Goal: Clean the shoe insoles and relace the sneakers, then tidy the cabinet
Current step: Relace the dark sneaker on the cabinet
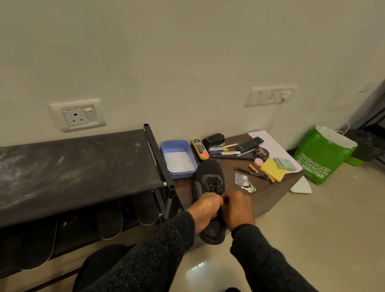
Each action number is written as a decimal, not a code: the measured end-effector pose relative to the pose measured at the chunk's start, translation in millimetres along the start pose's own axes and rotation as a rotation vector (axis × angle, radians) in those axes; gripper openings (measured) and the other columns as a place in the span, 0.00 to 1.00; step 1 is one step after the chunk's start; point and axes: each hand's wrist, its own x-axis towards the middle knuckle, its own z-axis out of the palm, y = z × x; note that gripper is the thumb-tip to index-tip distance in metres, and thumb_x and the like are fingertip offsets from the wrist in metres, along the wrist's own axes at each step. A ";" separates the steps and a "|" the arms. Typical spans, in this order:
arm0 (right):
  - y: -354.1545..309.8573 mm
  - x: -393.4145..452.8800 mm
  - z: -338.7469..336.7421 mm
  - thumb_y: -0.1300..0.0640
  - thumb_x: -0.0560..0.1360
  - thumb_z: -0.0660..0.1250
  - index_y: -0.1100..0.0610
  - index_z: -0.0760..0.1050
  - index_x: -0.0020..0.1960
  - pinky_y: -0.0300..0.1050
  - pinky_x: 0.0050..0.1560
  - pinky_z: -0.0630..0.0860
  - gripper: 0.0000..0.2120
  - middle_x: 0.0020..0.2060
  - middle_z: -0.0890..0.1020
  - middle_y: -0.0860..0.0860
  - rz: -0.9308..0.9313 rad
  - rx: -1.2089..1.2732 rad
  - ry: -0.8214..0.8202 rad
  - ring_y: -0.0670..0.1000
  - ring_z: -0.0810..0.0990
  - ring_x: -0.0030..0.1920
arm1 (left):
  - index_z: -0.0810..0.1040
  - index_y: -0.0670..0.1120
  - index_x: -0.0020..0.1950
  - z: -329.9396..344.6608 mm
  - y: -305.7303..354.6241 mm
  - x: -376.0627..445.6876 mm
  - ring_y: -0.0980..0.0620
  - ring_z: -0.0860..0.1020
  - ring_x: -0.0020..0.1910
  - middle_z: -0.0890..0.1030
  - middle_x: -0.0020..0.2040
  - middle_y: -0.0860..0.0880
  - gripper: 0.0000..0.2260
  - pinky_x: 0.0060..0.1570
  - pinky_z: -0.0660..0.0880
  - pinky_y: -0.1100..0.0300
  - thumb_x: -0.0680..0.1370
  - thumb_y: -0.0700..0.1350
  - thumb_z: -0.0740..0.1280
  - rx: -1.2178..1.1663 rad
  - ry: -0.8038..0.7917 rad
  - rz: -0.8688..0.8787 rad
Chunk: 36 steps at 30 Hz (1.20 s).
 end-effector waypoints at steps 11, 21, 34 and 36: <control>14.4 23.2 5.0 0.57 0.75 0.72 0.55 0.80 0.46 0.39 0.46 0.72 0.02 0.52 0.66 0.50 -0.172 -0.193 0.006 0.47 0.68 0.48 | 0.80 0.48 0.32 -25.0 -0.9 -12.0 0.49 0.81 0.42 0.82 0.37 0.47 0.18 0.48 0.80 0.53 0.82 0.49 0.65 0.658 0.222 0.467; 17.8 33.6 2.6 0.54 0.69 0.76 0.50 0.64 0.59 0.50 0.53 0.80 0.25 0.62 0.64 0.54 -0.217 -0.194 0.062 0.55 0.69 0.58 | 0.82 0.50 0.60 -30.5 -15.2 3.8 0.54 0.74 0.55 0.78 0.57 0.50 0.09 0.60 0.75 0.57 0.82 0.48 0.66 0.930 0.348 0.867; 29.0 -4.8 -11.9 0.55 0.79 0.65 0.55 0.79 0.61 0.29 0.50 0.70 0.12 0.56 0.75 0.49 -0.400 -0.051 -0.006 0.43 0.72 0.50 | 0.82 0.49 0.52 -34.4 -20.2 27.0 0.54 0.74 0.48 0.76 0.52 0.50 0.08 0.46 0.72 0.62 0.81 0.51 0.66 1.183 0.378 0.930; 32.9 -12.0 -12.6 0.53 0.79 0.63 0.54 0.82 0.58 0.33 0.51 0.74 0.13 0.55 0.74 0.49 -0.404 -0.034 -0.021 0.45 0.73 0.51 | 0.81 0.49 0.50 -31.7 -18.1 25.2 0.53 0.75 0.46 0.76 0.49 0.50 0.06 0.44 0.74 0.59 0.80 0.50 0.68 1.185 0.424 0.932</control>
